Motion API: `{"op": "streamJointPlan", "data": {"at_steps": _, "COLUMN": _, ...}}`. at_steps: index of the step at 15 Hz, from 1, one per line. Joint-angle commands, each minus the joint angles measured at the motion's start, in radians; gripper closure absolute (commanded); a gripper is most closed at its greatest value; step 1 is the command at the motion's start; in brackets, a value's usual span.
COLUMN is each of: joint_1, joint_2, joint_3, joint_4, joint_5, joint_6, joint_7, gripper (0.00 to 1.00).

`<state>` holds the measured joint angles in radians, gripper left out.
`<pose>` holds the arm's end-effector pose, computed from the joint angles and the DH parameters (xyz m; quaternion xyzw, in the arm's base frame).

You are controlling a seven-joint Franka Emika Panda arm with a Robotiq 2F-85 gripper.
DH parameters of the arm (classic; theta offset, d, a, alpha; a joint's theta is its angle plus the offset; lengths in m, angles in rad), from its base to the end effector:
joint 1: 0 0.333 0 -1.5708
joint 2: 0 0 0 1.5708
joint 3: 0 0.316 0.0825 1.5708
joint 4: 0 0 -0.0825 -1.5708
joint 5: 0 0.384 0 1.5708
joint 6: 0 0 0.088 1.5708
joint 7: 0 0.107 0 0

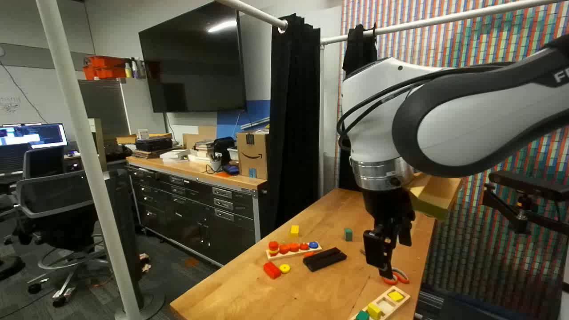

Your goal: Put the yellow ring on the wooden platform

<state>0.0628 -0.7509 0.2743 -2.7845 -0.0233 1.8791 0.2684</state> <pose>0.2838 0.0879 0.3970 0.9909 -0.0049 -0.0564 0.1224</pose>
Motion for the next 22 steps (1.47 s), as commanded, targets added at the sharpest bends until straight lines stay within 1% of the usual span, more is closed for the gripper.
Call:
{"op": "streamJointPlan", "data": {"at_steps": 1, "joint_1": 0.018, "joint_2": 0.004, "joint_3": -0.017, "joint_4": 0.002, "joint_5": -0.012, "joint_6": -0.002, "joint_7": 0.011, "gripper": 0.00}}
{"op": "streamJointPlan", "data": {"at_steps": 8, "joint_1": 0.018, "joint_2": 0.004, "joint_3": -0.017, "joint_4": 0.002, "joint_5": -0.012, "joint_6": -0.002, "joint_7": 0.011, "gripper": 0.00}}
{"op": "streamJointPlan", "data": {"at_steps": 9, "joint_1": 0.010, "joint_2": 0.013, "joint_3": -0.018, "joint_4": 0.004, "joint_5": -0.022, "joint_6": 0.002, "joint_7": 0.012, "gripper": 0.00}}
{"op": "streamJointPlan", "data": {"at_steps": 11, "joint_1": -0.021, "joint_2": 0.044, "joint_3": -0.021, "joint_4": 0.002, "joint_5": -0.077, "joint_6": 0.040, "joint_7": 0.007, "gripper": 0.00}}
{"op": "streamJointPlan", "data": {"at_steps": 13, "joint_1": -0.051, "joint_2": 0.087, "joint_3": -0.042, "joint_4": 0.002, "joint_5": -0.156, "joint_6": 0.105, "joint_7": -0.012, "gripper": 0.00}}
{"op": "streamJointPlan", "data": {"at_steps": 15, "joint_1": -0.083, "joint_2": 0.141, "joint_3": -0.067, "joint_4": 0.002, "joint_5": -0.242, "joint_6": 0.202, "joint_7": -0.022, "gripper": 0.00}}
{"op": "streamJointPlan", "data": {"at_steps": 18, "joint_1": -0.121, "joint_2": 0.230, "joint_3": -0.132, "joint_4": 0.002, "joint_5": -0.334, "joint_6": 0.406, "joint_7": -0.063, "gripper": 0.00}}
{"op": "streamJointPlan", "data": {"at_steps": 20, "joint_1": -0.139, "joint_2": 0.291, "joint_3": -0.184, "joint_4": 0.002, "joint_5": -0.354, "joint_6": 0.538, "joint_7": -0.106, "gripper": 0.00}}
{"op": "streamJointPlan", "data": {"at_steps": 21, "joint_1": -0.144, "joint_2": 0.320, "joint_3": -0.211, "joint_4": 0.002, "joint_5": -0.347, "joint_6": 0.599, "joint_7": -0.136, "gripper": 0.00}}
{"op": "streamJointPlan", "data": {"at_steps": 22, "joint_1": -0.137, "joint_2": 0.359, "joint_3": -0.248, "joint_4": 0.008, "joint_5": -0.318, "joint_6": 0.651, "joint_7": -0.201, "gripper": 0.00}}
